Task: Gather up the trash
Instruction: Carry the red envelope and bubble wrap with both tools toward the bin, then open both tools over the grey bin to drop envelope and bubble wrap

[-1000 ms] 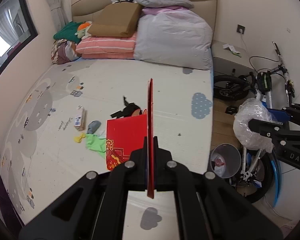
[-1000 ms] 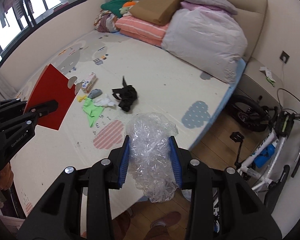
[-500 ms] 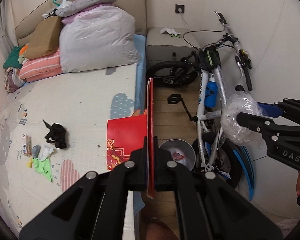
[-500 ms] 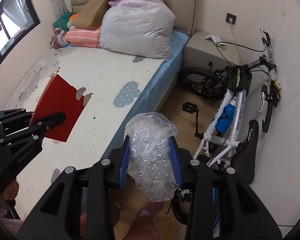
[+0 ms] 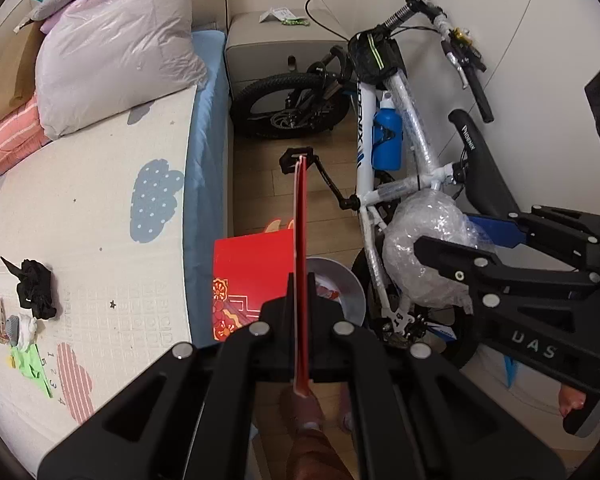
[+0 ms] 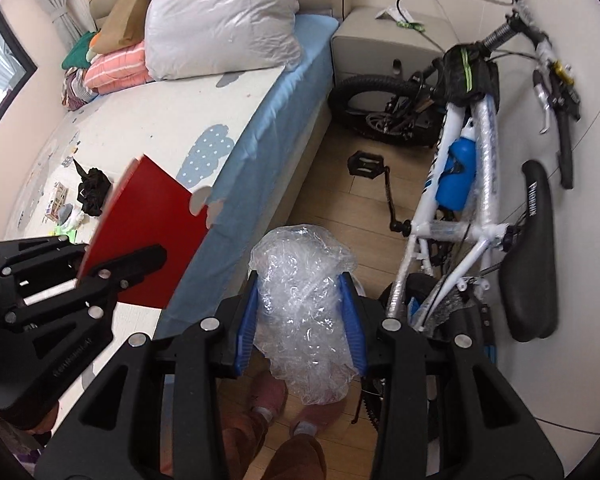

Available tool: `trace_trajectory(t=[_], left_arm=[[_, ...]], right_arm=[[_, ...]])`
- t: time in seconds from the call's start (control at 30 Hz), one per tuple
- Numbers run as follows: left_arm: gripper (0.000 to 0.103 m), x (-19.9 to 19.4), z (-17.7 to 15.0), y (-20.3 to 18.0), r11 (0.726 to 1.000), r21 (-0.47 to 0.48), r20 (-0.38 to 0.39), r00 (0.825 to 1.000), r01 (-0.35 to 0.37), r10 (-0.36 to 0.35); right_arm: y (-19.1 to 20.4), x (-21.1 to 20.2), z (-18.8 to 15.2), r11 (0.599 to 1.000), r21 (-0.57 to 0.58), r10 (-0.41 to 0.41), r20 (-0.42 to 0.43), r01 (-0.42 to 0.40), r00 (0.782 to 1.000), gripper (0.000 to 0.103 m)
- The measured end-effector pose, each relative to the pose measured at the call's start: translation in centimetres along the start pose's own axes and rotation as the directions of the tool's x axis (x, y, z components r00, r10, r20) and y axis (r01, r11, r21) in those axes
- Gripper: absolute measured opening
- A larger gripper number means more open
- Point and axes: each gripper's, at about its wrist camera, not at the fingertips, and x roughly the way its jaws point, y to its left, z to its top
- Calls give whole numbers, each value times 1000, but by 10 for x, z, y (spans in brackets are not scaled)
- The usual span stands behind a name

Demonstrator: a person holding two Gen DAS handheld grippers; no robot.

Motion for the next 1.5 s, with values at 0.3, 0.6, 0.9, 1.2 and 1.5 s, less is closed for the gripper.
trace_trajectory(t=[0.3,0.6,0.9,1.2,1.5], left_arm=[[4,49,-19,21,1000,28,-34,999,-10,11],[4,57,-23,29,999,39,-35,999,-11,12],[4,59,-21,17,998,56,-32,999,21,-19],[8,70,-14,-11,993,92,-34,997,74,-71],[74,68,-12,-17,995,95,-10,1000,28,-27]], right_arm=[[1,64,-10,1000,20,9,-30,-9,999,39],[7,76,-17,1000,13,1,-46,0,999,70],[-10,63,-19,996,77,-37,-33,40,999,70],[-41,48,-34,987,137,-81,-36,86,996,70],[-55,41,-41,984,150,-92,-37,97,995,70]])
